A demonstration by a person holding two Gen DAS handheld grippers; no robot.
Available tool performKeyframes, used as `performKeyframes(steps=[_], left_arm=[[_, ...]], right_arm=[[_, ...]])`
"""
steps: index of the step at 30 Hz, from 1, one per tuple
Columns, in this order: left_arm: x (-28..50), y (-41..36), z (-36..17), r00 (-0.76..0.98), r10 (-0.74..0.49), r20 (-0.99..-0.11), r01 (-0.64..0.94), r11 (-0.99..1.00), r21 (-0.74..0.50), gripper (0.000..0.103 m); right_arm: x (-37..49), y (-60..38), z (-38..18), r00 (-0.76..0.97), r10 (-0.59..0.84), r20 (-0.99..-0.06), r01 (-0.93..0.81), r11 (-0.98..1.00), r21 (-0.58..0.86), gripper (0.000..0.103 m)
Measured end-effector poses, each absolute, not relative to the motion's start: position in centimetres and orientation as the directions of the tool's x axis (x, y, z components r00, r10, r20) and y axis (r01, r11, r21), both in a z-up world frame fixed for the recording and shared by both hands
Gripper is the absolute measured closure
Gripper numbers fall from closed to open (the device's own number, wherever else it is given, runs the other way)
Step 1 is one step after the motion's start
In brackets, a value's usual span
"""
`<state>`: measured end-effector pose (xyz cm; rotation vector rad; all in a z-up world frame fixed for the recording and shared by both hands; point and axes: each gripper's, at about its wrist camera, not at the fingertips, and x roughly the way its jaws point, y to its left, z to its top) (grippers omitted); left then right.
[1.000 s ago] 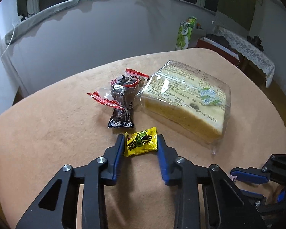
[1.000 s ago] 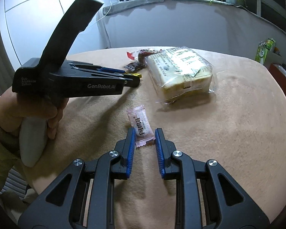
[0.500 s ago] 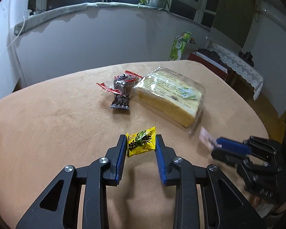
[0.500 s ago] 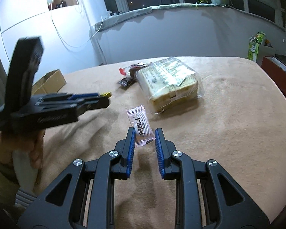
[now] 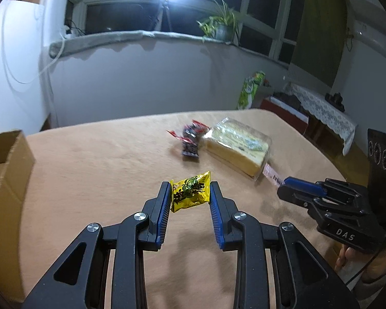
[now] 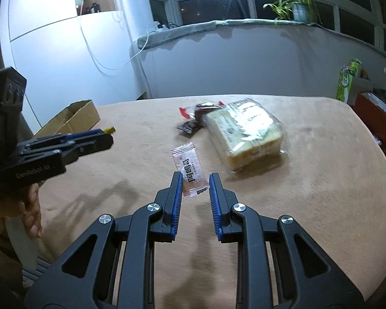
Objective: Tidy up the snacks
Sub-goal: 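Carry the yellow and pink candies into the box and release both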
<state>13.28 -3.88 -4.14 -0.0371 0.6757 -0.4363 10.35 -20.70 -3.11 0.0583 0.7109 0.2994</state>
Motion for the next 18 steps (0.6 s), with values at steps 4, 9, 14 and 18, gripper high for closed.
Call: performKeyframes(steps=[4, 9, 14, 18], left_arm=[[12.7, -2.0, -3.6, 0.718, -0.39, -0.576, 0.356, 0.918, -0.178, 0.075], [12.0, 0.5, -3.5, 0.75, -0.352, -0.56, 0.31, 0.935, -0.172, 0.075], [10.9, 3.5, -2.9, 0.797, -0.278, -0.537, 0.243, 0.96, -0.137, 0.075], [9.3, 6.7, -1.7, 0.842, -0.197, -0.502, 0.166, 0.98, -0.106, 0.075]], right_arm=[[10.2, -18.9, -2.8, 0.713, 0.299, -0.634, -0.275, 0.951, 0.139, 0.081], [10.3, -16.0, -2.4, 0.704, 0.316, -0.637, -0.316, 0.941, 0.118, 0.081], [10.9, -12.1, -1.6, 0.697, 0.35, -0.626, -0.374, 0.922, 0.099, 0.081], [11.4, -8.0, -0.7, 0.687, 0.393, -0.611, -0.441, 0.894, 0.079, 0.081]])
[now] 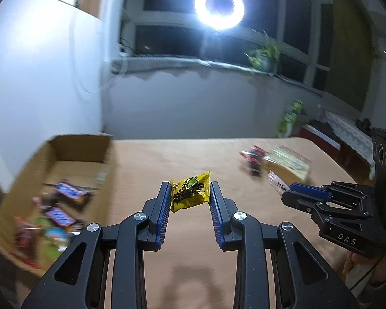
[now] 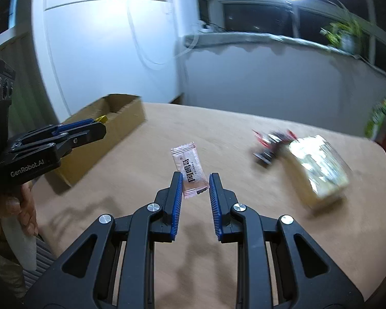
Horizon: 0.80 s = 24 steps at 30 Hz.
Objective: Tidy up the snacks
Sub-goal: 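Carry the yellow and pink candies into the box and release both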
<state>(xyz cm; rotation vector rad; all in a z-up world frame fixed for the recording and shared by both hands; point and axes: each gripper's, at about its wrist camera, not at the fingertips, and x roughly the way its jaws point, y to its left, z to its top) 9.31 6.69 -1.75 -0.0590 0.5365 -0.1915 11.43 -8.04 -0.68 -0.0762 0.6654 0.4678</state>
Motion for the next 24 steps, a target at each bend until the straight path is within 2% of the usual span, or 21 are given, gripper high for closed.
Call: performKeyframes(steps=[11, 18, 24], left_arm=[[6.3, 14.3, 0.0, 0.904, -0.026, -0.427, -0.013, 0.996, -0.089, 0.075], [6.7, 17.9, -1.4, 0.893, 0.027, -0.45, -0.085, 0.99, -0.109, 0.075], [8.2, 21.0, -4.0, 0.854, 0.076, -0.515, -0.157, 0.981, -0.116, 0.074]], right_arm=[[13.4, 2.5, 1.8, 0.647, 0.509, -0.568, -0.598, 0.801, 0.036, 0.081], [14.7, 9.1, 2.1, 0.598, 0.573, -0.56, -0.678, 0.734, 0.027, 0.081], [16.3, 14.0, 1.2, 0.55, 0.611, -0.569, -0.729, 0.684, 0.029, 0.081]])
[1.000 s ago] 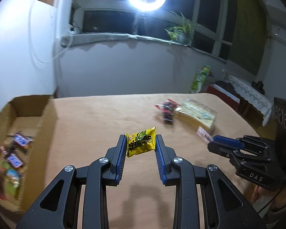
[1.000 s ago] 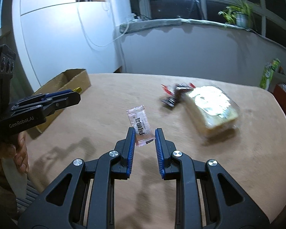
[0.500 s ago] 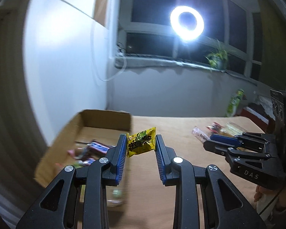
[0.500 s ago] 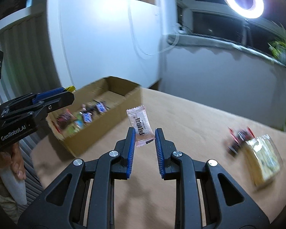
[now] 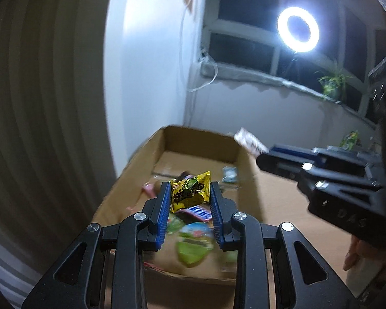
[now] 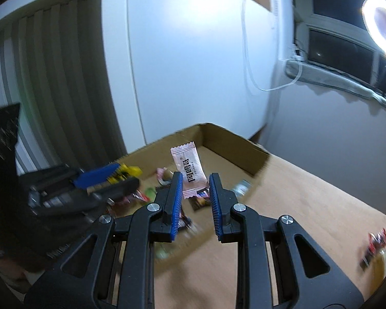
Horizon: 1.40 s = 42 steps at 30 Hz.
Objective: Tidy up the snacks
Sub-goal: 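Carry the yellow and pink candies into the box and release both, then move both tools back toward the bread bag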
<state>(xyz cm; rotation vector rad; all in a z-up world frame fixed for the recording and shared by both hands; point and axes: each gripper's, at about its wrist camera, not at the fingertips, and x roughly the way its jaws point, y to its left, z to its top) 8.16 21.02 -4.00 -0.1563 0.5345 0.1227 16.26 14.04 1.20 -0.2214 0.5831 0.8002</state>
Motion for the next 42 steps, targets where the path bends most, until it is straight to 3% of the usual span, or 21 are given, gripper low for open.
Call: performKeyframes(steps=[2, 4, 6, 15, 18, 28, 42], left_arm=[[8.8, 21.6, -5.0, 0.828, 0.085, -0.554, -0.168, 0.981, -0.1, 0.067], [8.7, 22.2, -5.8, 0.808, 0.143, -0.572, -0.231, 0.969, -0.085, 0.039], [7.8, 23.0, -5.9, 0.812, 0.175, -0.557, -0.275, 0.956, -0.1, 0.034], [5.3, 24.5, -4.6, 0.837, 0.164, -0.521, -0.292, 0.94, -0.174, 0.031], [5.1, 24.0, -4.1, 0.843, 0.159, -0.514, -0.281, 0.945, -0.169, 0.031], [7.1, 19.0, -2.2, 0.853, 0.114, -0.51, -0.199, 0.973, -0.116, 0.029], [10.9, 7.2, -2.1, 0.824, -0.096, -0.559, 0.058, 0.995, -0.086, 0.028]], right_arm=[[16.9, 15.6, 0.4, 0.517, 0.613, -0.597, -0.752, 0.659, 0.026, 0.077], [16.8, 15.7, -0.1, 0.535, 0.599, -0.596, -0.742, 0.67, 0.007, 0.061], [16.5, 15.2, -0.4, 0.547, 0.593, -0.59, -0.731, 0.683, 0.009, 0.059], [14.7, 11.8, -0.5, 0.584, 0.571, -0.577, -0.699, 0.715, -0.001, 0.058], [14.4, 10.7, -0.5, 0.6, 0.559, -0.573, -0.684, 0.729, -0.005, 0.041], [14.5, 4.1, -0.6, 0.637, 0.523, -0.567, -0.607, 0.793, 0.051, 0.041], [15.8, -8.8, -0.7, 0.724, 0.407, -0.558, -0.431, 0.897, 0.096, 0.041]])
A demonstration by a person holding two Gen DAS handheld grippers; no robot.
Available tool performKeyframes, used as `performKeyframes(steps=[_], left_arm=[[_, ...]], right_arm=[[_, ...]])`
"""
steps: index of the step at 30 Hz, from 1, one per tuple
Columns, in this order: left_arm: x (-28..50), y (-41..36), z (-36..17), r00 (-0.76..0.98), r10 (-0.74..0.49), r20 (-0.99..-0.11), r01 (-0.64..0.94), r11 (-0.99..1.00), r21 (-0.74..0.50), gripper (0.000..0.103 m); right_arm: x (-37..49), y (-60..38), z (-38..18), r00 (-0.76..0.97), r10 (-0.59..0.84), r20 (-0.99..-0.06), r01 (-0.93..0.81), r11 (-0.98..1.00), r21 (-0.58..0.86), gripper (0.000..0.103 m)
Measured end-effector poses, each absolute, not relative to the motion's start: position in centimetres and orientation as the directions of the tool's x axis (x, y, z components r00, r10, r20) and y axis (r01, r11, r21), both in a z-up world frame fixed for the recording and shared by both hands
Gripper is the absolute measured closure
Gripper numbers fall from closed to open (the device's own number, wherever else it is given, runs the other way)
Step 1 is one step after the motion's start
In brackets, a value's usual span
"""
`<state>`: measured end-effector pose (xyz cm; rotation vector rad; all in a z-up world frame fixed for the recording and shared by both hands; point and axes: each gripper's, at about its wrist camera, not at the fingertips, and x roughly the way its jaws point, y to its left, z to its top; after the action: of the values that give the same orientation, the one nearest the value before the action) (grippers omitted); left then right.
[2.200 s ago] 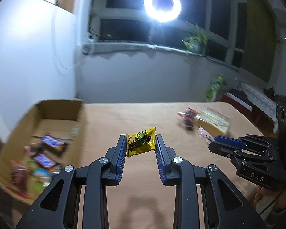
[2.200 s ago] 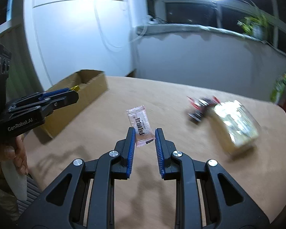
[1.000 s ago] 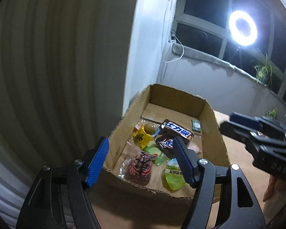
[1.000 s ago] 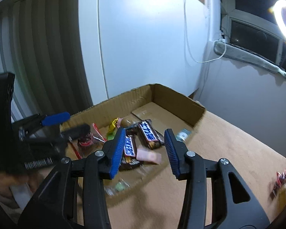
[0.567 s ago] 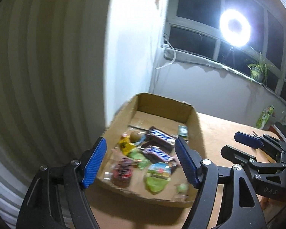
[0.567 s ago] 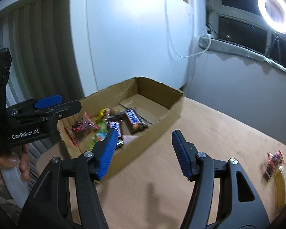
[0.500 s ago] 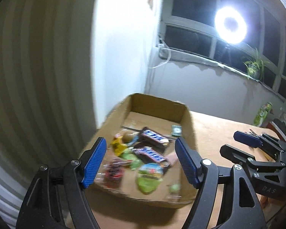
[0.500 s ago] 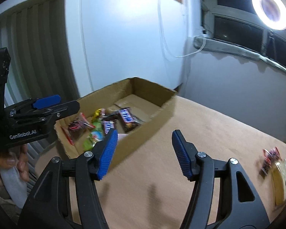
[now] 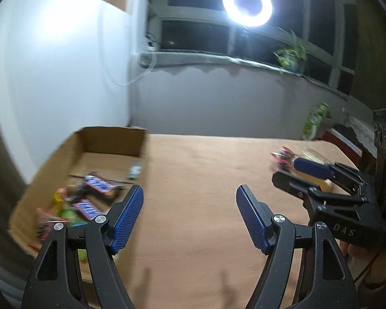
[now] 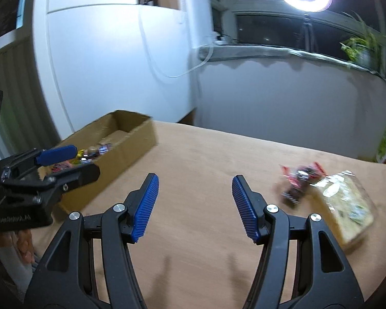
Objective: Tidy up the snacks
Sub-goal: 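Move both tools back toward the bread bag, then grasp the bagged bread loaf with the right tool and lift it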
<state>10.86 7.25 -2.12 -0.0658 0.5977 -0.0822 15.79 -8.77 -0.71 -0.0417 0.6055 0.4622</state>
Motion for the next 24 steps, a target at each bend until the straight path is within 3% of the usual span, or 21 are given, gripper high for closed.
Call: performKeyframes(steps=[11, 13, 14, 24], left_arm=[[14.3, -1.5, -2.8, 0.741, -0.292, -0.605, 0.245, 0.956, -0.162, 0.028], [14.9, -3.0, -3.0, 0.724, -0.313, -0.614, 0.269, 0.949, -0.166, 0.028], [15.1, -3.8, -3.2, 0.718, -0.321, -0.618, 0.279, 0.946, -0.167, 0.028], [16.6, -10.6, -6.1, 0.624, -0.391, -0.677, 0.389, 0.906, -0.165, 0.028]], right_arm=[[16.4, -18.0, -1.5, 0.767, 0.31, -0.561, -0.276, 0.95, 0.149, 0.04], [16.5, -19.6, -1.8, 0.774, 0.286, -0.565, -0.24, 0.958, 0.156, 0.023], [16.4, -20.2, -1.8, 0.779, 0.276, -0.563, -0.226, 0.961, 0.16, 0.02], [20.1, -27.9, -3.6, 0.747, 0.193, -0.637, -0.072, 0.975, 0.21, 0.019]])
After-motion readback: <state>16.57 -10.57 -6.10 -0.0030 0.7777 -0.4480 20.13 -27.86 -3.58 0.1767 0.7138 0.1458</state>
